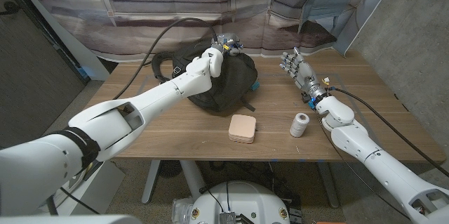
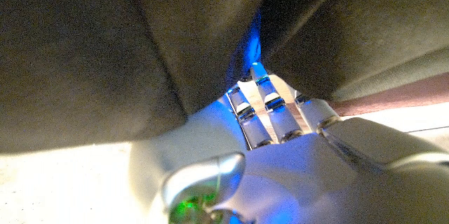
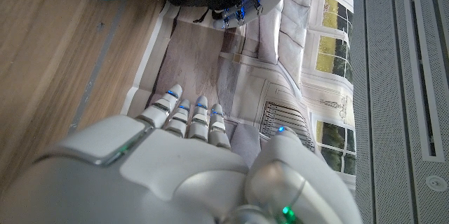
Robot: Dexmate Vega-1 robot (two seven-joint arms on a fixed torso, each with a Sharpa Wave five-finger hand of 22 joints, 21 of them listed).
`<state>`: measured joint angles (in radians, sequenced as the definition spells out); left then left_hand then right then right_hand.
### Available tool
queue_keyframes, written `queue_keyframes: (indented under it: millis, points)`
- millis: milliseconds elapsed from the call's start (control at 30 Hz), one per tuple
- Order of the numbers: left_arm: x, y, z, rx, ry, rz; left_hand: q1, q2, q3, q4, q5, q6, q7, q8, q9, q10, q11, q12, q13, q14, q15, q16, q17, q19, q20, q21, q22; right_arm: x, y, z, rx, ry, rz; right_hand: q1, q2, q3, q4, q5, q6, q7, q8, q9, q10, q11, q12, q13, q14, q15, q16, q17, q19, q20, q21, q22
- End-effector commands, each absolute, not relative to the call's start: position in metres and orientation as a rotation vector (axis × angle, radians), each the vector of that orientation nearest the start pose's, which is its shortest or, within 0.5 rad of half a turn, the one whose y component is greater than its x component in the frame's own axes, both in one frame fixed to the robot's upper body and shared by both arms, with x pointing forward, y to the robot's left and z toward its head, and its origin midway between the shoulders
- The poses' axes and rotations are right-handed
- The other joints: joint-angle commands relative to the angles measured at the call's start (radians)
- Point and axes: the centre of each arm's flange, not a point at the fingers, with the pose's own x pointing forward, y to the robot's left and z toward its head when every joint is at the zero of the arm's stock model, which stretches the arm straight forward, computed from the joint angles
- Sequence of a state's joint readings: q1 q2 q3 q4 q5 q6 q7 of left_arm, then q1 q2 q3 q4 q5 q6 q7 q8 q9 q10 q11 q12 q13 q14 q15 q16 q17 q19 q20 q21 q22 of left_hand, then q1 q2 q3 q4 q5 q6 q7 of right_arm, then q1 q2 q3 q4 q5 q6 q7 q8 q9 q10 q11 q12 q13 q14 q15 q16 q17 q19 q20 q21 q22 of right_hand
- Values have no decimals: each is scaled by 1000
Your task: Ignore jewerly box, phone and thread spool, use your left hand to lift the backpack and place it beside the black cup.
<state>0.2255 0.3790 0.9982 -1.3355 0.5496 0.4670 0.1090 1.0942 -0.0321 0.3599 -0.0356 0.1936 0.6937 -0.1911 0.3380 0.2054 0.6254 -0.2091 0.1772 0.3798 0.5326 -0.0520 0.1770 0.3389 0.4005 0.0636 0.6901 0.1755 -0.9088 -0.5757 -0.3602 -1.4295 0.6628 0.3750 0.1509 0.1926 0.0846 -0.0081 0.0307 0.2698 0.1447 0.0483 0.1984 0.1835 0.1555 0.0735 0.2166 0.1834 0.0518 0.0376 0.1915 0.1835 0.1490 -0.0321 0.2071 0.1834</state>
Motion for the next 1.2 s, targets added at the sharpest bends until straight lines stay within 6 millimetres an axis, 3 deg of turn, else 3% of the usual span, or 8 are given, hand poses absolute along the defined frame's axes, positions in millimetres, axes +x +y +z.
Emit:
queue_keyframes:
  millis: [33,400,600,967,1200]
  points:
    - [667,76,152,1429,-673,185,-21,-6,-10,5,11,-35,-3,-20,2,-51,0,0,-12,-49,-96,5,-14,-34,13,-25,1,613,-275,-12,-25,-715,359,5,3,-9,3,-2,7,-4,-2,4,11,-4,0,4,8,0,-4,2,8,1,0,6]
    - [670,76,156,1443,-646,141,-74,-35,-48,20,36,-143,-1,-75,2,-168,2,3,-46,-172,-71,5,-56,-132,59,-102,0,616,-273,-11,-18,-711,359,5,3,-10,3,-3,7,-6,-2,4,11,-4,0,4,8,0,-4,2,8,3,0,6]
    - [667,74,161,1457,-641,109,-132,-51,-81,47,53,-197,9,-101,5,-221,25,7,-62,-225,-48,8,-79,-175,87,-144,0,618,-273,-11,-18,-714,360,6,3,-10,3,-3,8,-7,-2,4,12,-2,0,4,8,1,-4,2,9,2,0,6]
    - [657,72,168,1466,-651,115,-192,-71,-114,74,69,-231,23,-117,5,-260,48,9,-74,-254,-20,10,-95,-198,106,-173,0,616,-275,-13,-12,-715,357,7,3,-10,3,-3,8,-7,-2,4,11,-3,-1,4,8,1,-4,2,9,3,1,6]
    - [647,74,174,1478,-669,148,-202,-72,-119,79,75,-228,24,-116,5,-256,47,14,-77,-248,-25,16,-99,-197,107,-177,1,615,-276,-12,-12,-718,356,7,3,-10,2,-3,8,-8,-2,4,10,-4,-1,4,9,0,-4,2,9,3,1,6]
